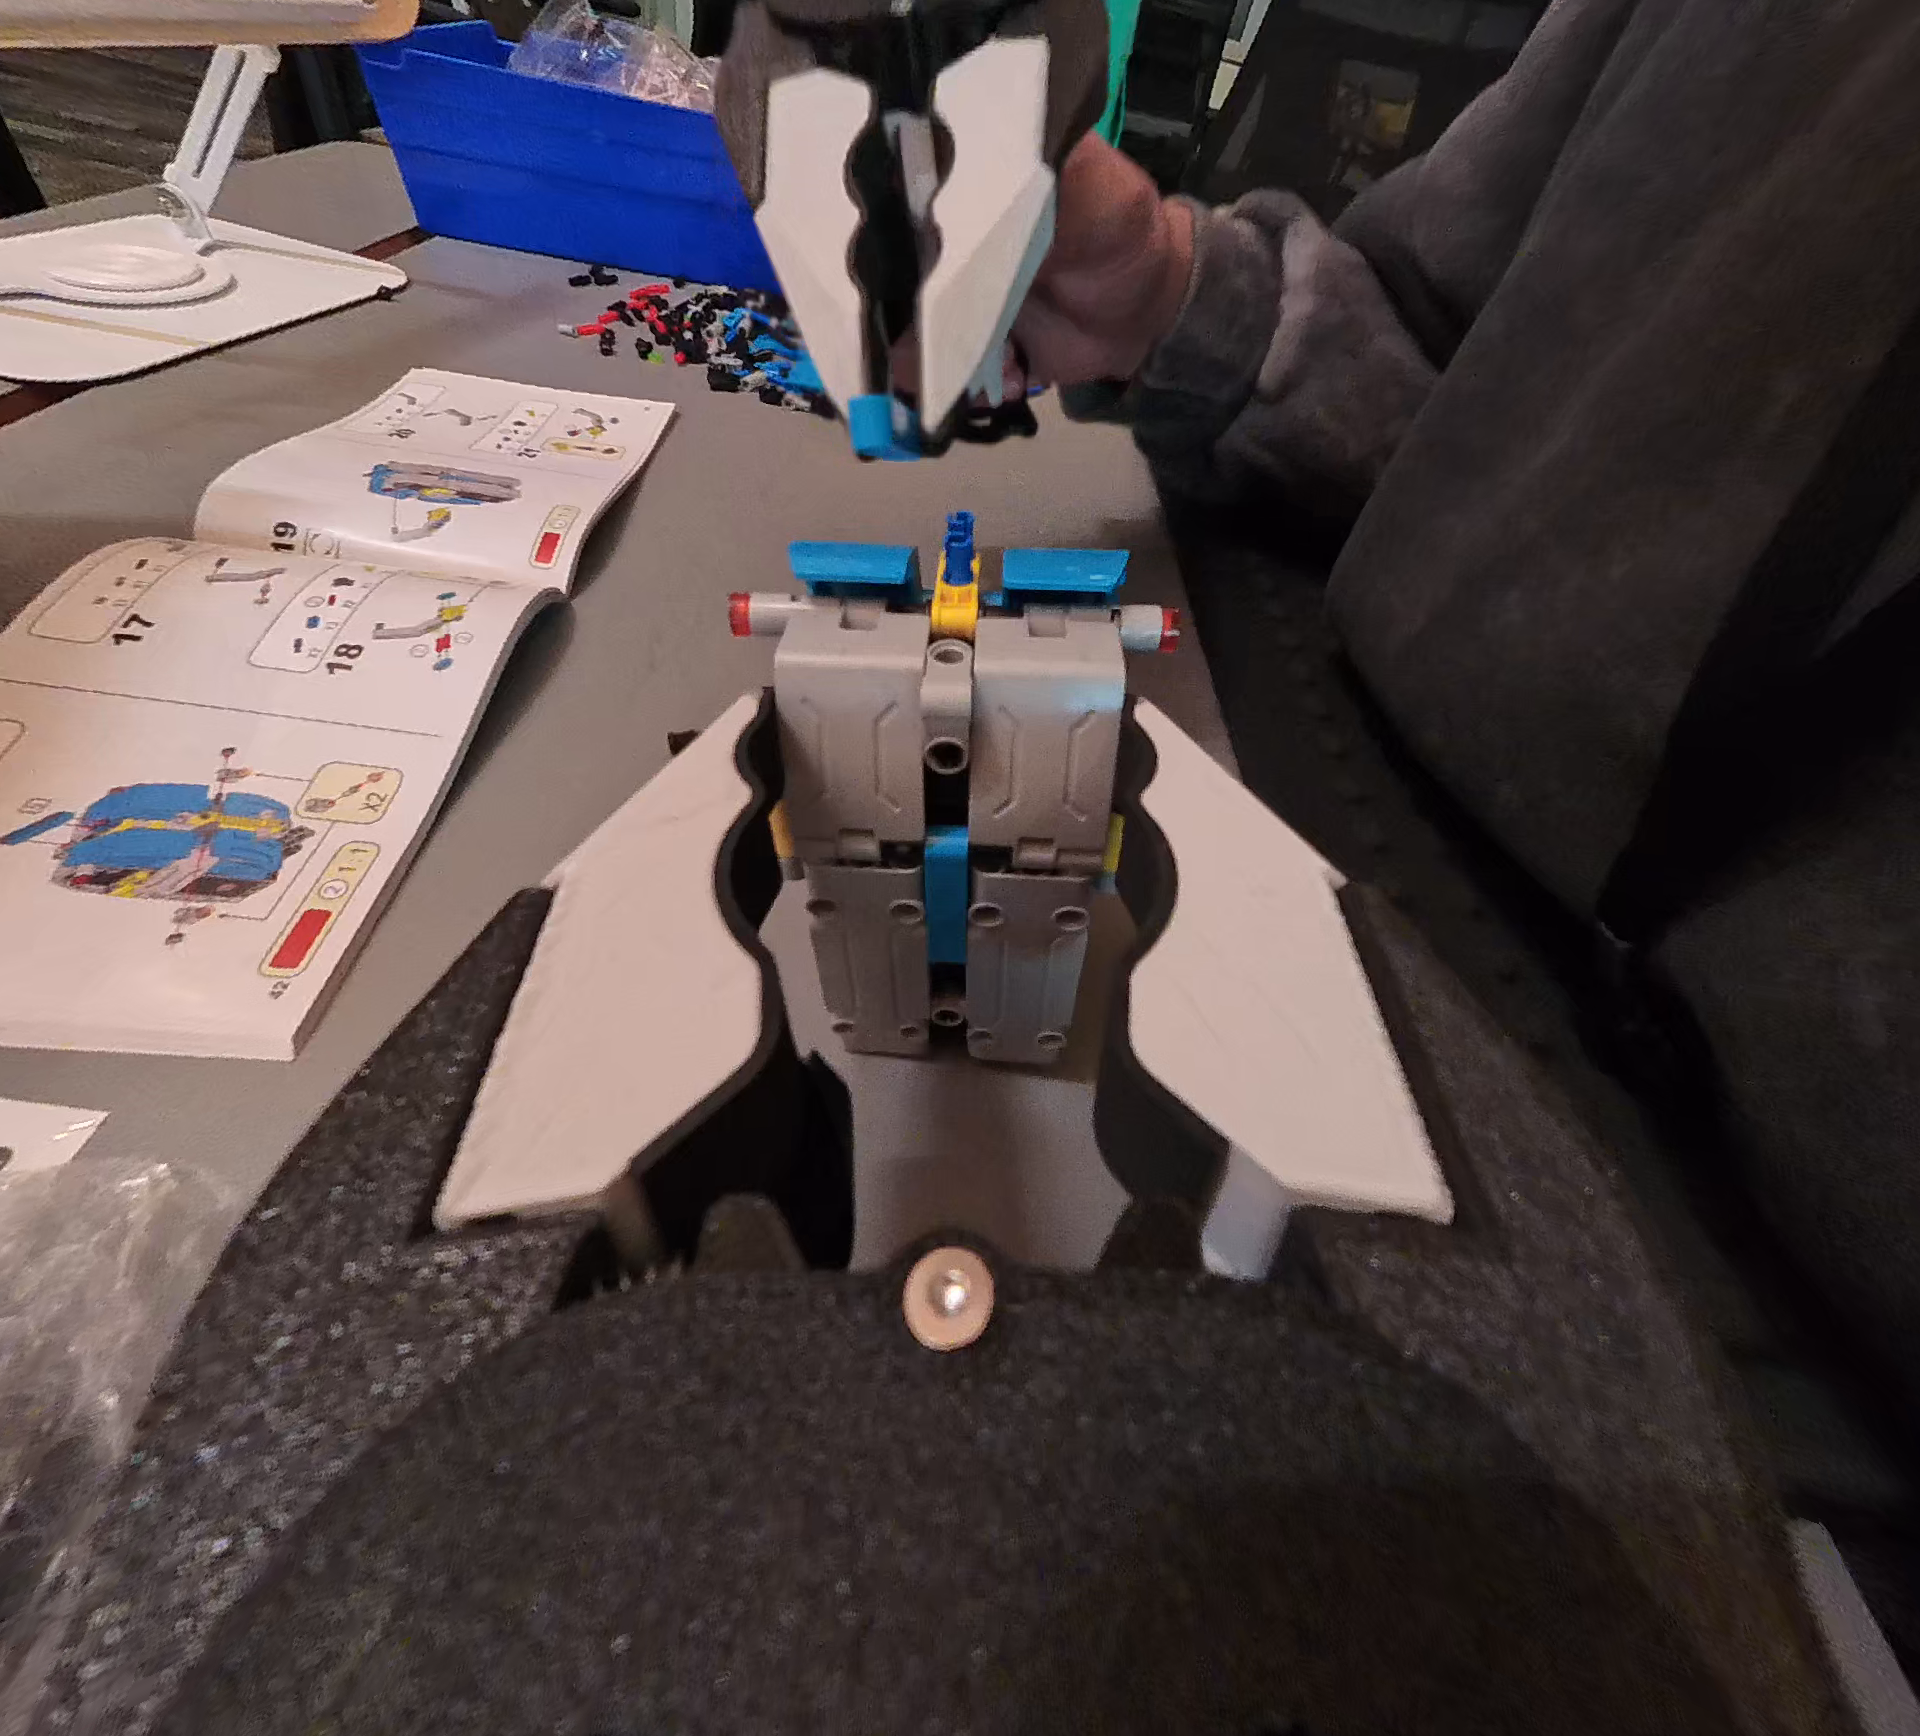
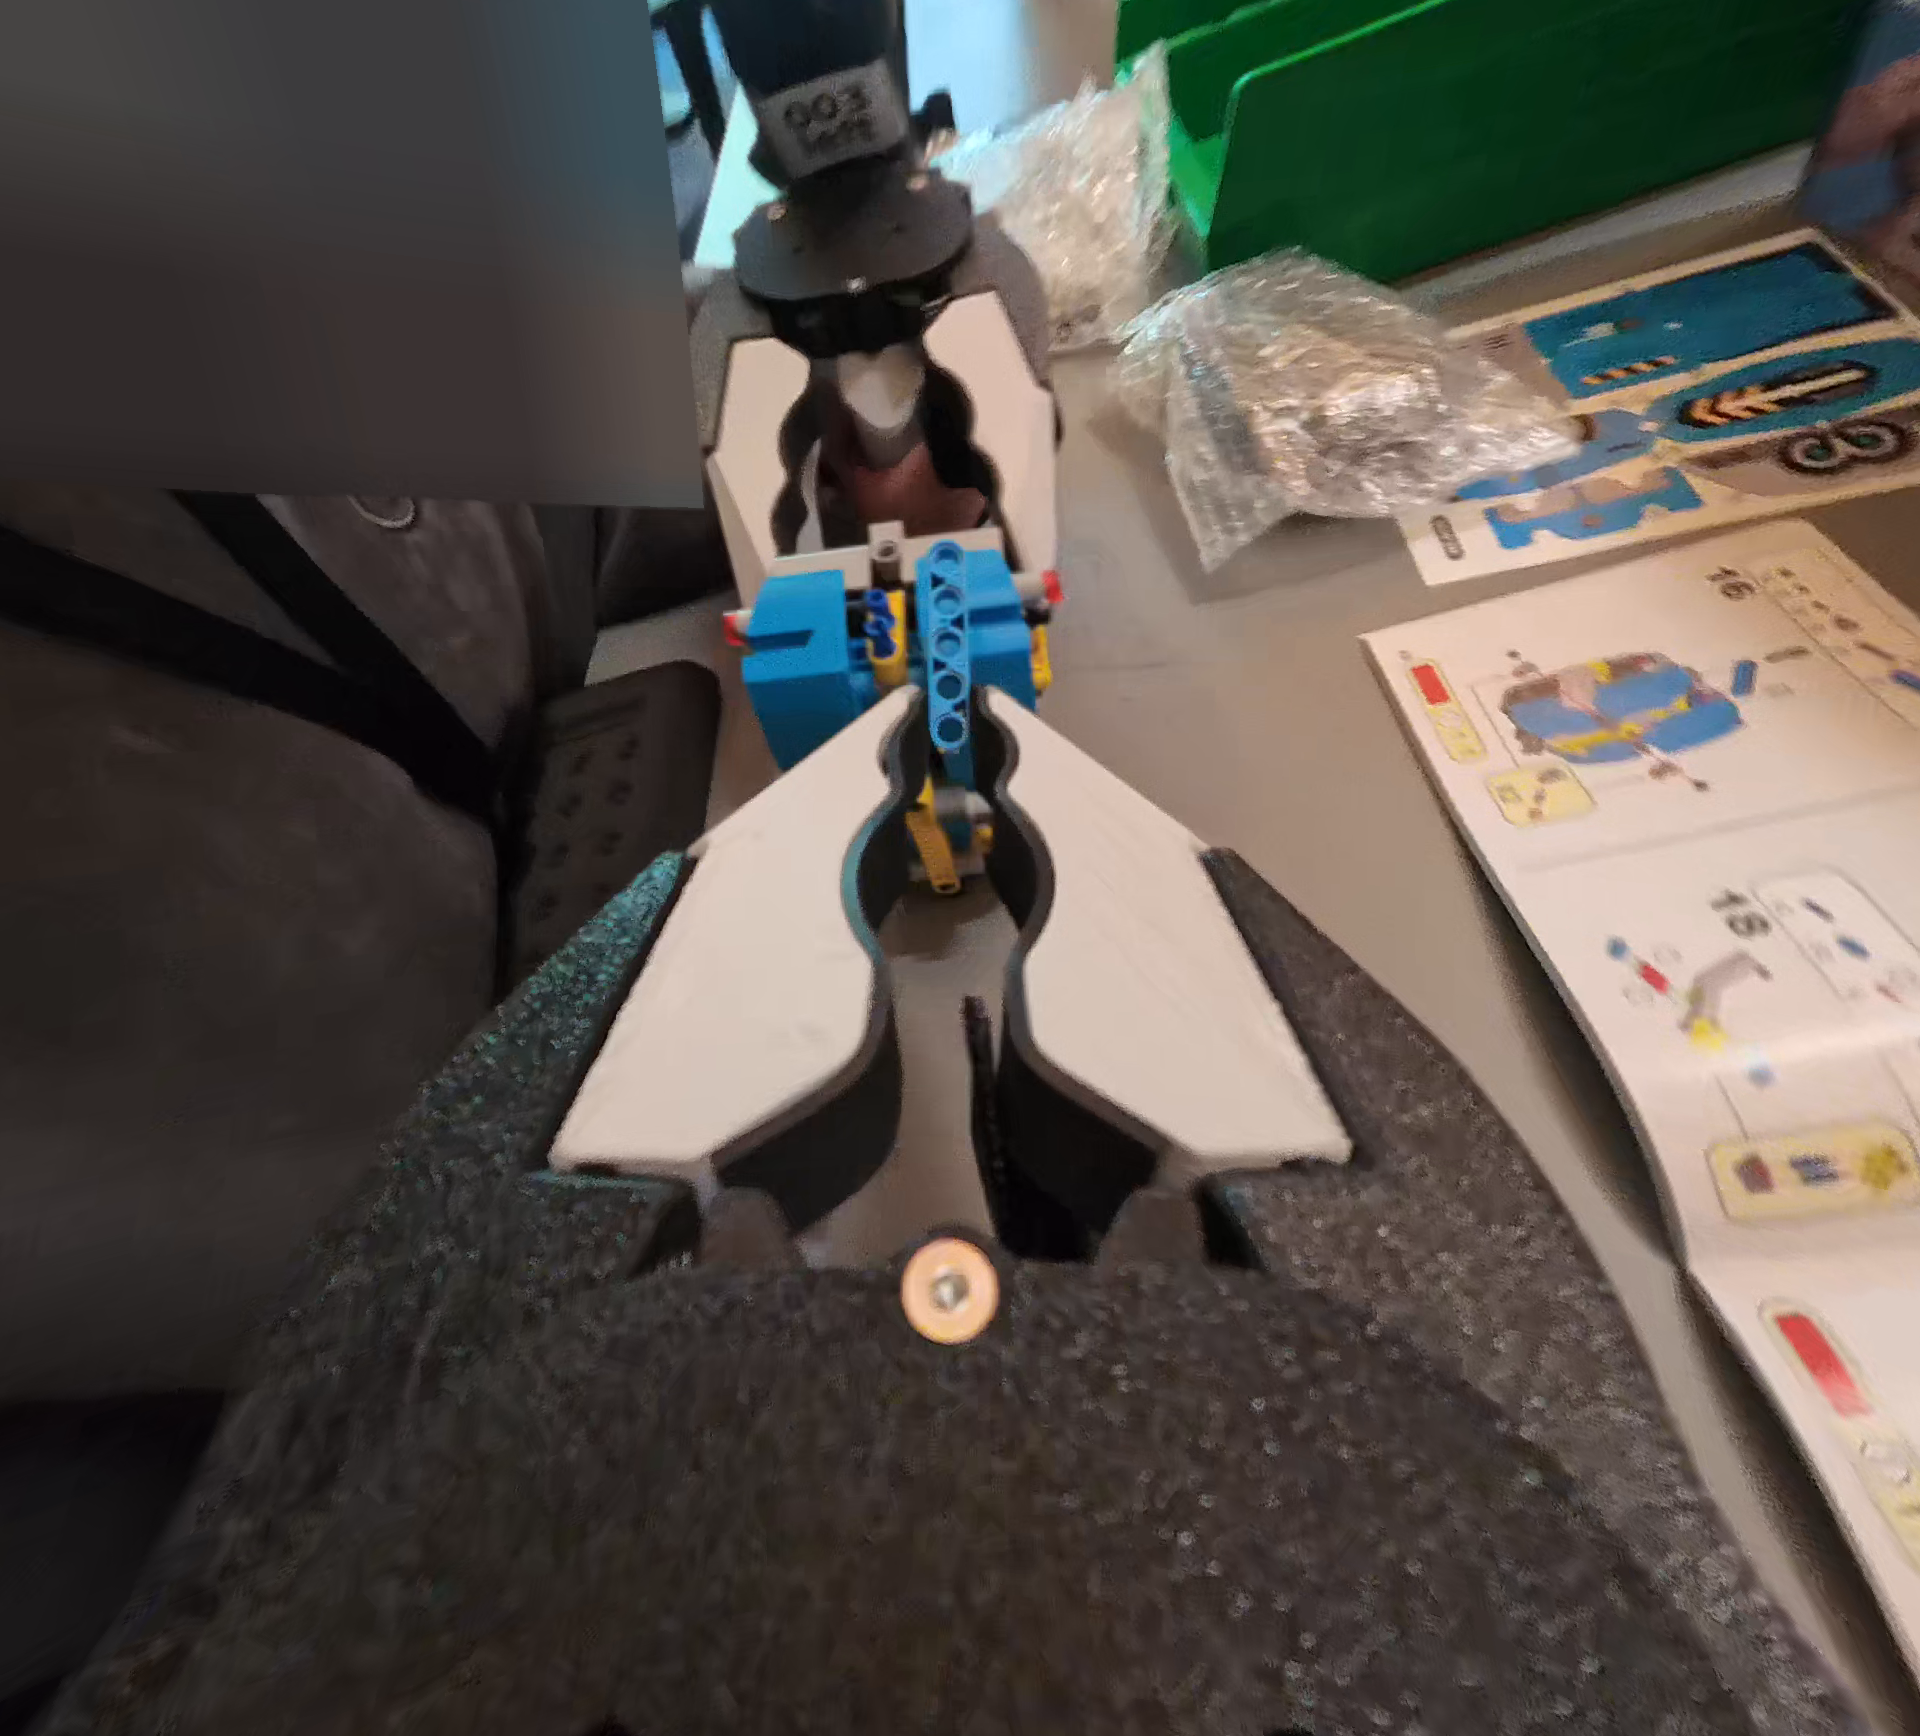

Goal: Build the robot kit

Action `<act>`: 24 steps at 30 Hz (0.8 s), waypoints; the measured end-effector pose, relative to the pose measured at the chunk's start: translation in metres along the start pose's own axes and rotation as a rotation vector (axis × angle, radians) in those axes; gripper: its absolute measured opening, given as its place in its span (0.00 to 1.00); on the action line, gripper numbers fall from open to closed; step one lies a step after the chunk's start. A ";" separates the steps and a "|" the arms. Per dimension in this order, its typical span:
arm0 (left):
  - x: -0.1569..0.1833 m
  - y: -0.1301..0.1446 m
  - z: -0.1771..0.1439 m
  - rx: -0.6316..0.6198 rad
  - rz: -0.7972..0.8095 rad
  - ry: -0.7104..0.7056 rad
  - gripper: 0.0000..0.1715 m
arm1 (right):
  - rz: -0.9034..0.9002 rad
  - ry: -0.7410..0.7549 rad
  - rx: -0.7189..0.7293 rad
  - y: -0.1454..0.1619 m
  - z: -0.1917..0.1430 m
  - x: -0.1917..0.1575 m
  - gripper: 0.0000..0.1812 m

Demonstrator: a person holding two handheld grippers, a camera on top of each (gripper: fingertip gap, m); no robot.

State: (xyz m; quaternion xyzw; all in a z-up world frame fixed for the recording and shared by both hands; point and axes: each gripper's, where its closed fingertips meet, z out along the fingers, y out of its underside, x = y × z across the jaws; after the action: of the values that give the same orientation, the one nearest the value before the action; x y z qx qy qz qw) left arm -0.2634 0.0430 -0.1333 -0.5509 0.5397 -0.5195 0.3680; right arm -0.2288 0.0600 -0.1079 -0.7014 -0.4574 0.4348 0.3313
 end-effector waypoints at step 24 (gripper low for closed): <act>0.011 0.011 0.002 -0.052 0.050 -0.002 0.38 | -0.162 0.192 -0.439 0.003 0.030 -0.031 0.04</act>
State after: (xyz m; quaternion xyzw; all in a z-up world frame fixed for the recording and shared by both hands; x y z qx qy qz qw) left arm -0.2649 0.0304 -0.1424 -0.5472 0.5663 -0.4951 0.3670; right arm -0.2610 0.0316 -0.1127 -0.7558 -0.5620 0.2284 0.2466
